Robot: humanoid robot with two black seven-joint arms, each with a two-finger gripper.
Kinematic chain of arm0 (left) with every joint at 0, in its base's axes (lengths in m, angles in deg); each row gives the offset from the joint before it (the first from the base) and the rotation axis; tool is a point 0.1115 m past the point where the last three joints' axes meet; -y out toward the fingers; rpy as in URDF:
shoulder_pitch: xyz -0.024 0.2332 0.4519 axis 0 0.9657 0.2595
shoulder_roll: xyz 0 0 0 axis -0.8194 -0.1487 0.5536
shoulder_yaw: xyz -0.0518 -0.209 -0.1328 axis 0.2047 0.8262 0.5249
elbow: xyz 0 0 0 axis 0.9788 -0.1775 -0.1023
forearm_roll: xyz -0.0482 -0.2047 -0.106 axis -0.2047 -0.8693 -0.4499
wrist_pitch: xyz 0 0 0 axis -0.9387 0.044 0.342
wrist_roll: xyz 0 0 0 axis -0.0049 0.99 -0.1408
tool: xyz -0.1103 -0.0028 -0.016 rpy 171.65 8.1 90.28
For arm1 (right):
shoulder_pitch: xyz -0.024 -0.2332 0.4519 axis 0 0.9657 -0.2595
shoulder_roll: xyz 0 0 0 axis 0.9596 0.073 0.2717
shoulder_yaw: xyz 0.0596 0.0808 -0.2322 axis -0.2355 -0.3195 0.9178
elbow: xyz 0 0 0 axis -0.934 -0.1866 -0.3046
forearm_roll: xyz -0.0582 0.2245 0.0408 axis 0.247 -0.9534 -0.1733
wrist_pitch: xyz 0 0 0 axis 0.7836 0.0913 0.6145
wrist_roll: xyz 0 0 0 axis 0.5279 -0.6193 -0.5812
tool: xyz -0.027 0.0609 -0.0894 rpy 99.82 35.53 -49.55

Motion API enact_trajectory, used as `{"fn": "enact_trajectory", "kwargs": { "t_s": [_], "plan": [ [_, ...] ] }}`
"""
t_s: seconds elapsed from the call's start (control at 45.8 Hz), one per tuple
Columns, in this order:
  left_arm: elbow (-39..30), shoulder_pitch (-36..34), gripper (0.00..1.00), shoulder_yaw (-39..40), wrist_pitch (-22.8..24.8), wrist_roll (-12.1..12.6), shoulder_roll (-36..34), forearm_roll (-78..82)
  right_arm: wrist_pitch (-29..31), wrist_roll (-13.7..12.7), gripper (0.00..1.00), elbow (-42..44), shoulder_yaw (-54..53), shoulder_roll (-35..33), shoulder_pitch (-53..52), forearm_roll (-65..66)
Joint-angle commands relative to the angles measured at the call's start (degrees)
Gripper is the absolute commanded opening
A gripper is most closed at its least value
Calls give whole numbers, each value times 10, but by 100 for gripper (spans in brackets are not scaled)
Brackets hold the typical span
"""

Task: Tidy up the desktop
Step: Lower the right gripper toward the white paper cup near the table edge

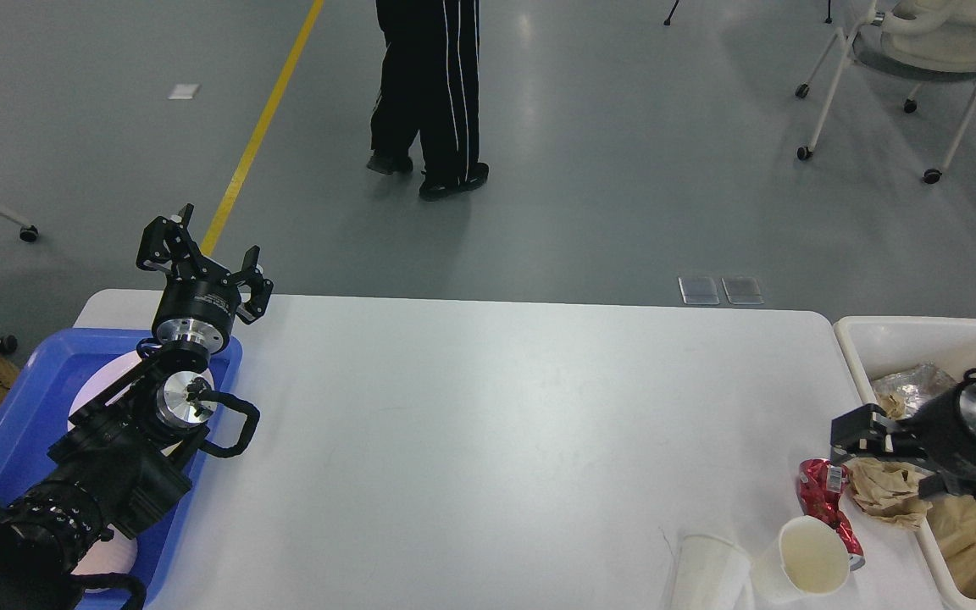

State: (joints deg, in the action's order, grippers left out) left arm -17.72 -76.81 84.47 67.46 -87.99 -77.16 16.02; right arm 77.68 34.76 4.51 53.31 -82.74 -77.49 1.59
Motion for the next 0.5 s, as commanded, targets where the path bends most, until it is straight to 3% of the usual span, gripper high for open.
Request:
{"fn": "enact_trajectory", "kwargs": {
  "t_s": [0.0, 0.262, 0.481],
  "plan": [
    [0, 0, 97, 0, 0, 0, 0, 0, 1, 3, 100, -39, -7, -77, 13, 10],
    [0, 0, 97, 0, 0, 0, 0, 0, -19, 33, 100, -45, -43, -96, 70, 10],
    [0, 0, 97, 0, 0, 0, 0, 0, -85, 45, 100, -30, -118, -90, 187, 8]
  ]
}}
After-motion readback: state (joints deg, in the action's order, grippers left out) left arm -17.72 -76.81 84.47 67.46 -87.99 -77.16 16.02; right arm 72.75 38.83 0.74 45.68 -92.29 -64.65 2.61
